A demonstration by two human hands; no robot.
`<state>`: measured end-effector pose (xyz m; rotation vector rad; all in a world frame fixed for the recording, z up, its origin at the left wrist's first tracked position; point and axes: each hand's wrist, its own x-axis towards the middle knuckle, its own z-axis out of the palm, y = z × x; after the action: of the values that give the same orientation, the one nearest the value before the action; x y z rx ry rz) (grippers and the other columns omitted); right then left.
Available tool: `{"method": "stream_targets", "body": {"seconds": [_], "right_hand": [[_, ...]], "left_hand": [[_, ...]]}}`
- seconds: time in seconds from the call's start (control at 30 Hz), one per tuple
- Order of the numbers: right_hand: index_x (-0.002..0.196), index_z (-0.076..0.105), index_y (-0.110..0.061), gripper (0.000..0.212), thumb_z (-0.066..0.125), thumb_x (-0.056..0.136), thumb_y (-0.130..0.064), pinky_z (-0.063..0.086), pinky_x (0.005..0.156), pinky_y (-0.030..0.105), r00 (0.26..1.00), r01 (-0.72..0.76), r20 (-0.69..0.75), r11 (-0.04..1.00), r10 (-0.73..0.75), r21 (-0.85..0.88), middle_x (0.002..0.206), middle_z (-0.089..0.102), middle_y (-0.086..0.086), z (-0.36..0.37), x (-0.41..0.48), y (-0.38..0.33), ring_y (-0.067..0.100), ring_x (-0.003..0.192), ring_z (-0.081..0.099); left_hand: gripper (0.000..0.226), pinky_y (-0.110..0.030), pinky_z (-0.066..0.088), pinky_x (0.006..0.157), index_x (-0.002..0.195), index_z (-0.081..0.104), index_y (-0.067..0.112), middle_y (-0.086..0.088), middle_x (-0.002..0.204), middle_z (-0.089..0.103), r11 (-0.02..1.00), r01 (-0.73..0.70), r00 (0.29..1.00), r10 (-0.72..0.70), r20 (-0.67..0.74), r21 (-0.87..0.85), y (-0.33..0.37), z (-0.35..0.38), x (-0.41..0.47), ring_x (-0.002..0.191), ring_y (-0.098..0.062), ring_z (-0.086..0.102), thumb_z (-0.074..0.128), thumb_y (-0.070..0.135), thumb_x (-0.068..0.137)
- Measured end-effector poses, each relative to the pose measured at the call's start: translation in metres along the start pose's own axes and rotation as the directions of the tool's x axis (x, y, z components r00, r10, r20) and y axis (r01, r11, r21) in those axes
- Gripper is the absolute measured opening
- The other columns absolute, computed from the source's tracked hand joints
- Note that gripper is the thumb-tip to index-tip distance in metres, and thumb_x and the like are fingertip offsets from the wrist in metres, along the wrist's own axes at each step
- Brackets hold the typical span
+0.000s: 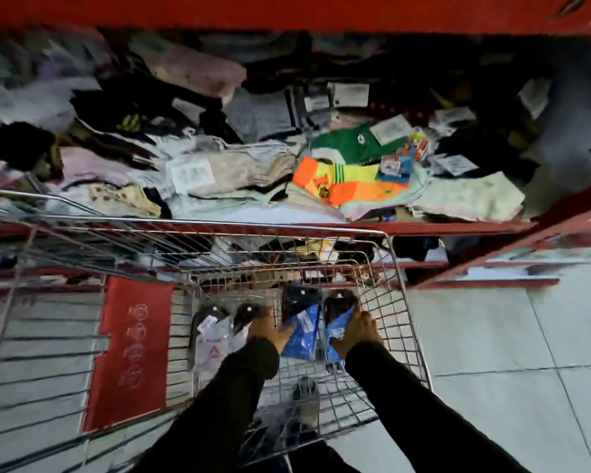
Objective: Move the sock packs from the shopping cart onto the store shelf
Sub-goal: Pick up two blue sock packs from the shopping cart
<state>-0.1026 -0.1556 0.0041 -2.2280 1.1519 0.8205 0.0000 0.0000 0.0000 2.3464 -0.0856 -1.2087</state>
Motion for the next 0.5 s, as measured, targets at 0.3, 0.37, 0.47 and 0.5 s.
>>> {"method": "stream_targets", "body": {"seconds": [0.3,0.37,0.47,0.5], "right_hand": [[0.155,-0.002,0.002,0.121,0.072,0.08,-0.058,0.036,0.111,0.038,0.989,-0.124,-0.084,0.992,0.121,-0.031,0.153,0.029,0.019,0.033,0.036,-0.005,0.033,0.14,0.035],[0.154,-0.007,0.002,0.127,0.074,0.077,-0.058,0.038,0.11,0.04,0.988,-0.119,-0.093,0.993,0.12,0.008,0.153,0.028,0.02,0.036,0.04,-0.003,0.034,0.139,0.036],[0.154,-0.01,0.003,0.132,0.079,0.075,-0.054,0.039,0.11,0.043,0.99,-0.099,-0.097,0.993,0.105,0.07,0.155,0.026,0.022,0.04,0.044,0.0,0.037,0.139,0.036],[0.154,-0.01,0.003,0.132,0.079,0.074,-0.053,0.04,0.11,0.044,0.989,-0.094,-0.105,0.993,0.101,0.07,0.155,0.027,0.022,0.041,0.044,0.001,0.037,0.139,0.036]], "left_hand": [[0.081,-0.041,0.044,0.107,0.152,0.03,0.009,-0.014,0.15,0.043,0.917,0.244,0.964,-0.195,0.179,-0.316,-0.004,0.048,0.054,0.132,-0.038,0.048,0.077,0.022,0.087],[0.083,-0.036,0.048,0.095,0.144,0.04,0.007,-0.011,0.123,0.057,0.981,0.19,0.978,-0.186,0.095,-0.046,-0.002,0.055,0.056,0.111,-0.031,0.059,0.077,0.047,0.081],[0.089,-0.033,0.05,0.1,0.139,0.042,0.01,-0.009,0.133,0.055,0.989,0.138,0.99,-0.138,-0.007,0.044,0.0,0.062,0.058,0.121,-0.03,0.057,0.079,0.058,0.074],[0.085,-0.031,0.048,0.098,0.139,0.043,0.01,-0.009,0.136,0.053,0.989,0.131,0.991,-0.13,-0.019,0.066,0.001,0.063,0.06,0.124,-0.03,0.055,0.079,0.055,0.076]]}}
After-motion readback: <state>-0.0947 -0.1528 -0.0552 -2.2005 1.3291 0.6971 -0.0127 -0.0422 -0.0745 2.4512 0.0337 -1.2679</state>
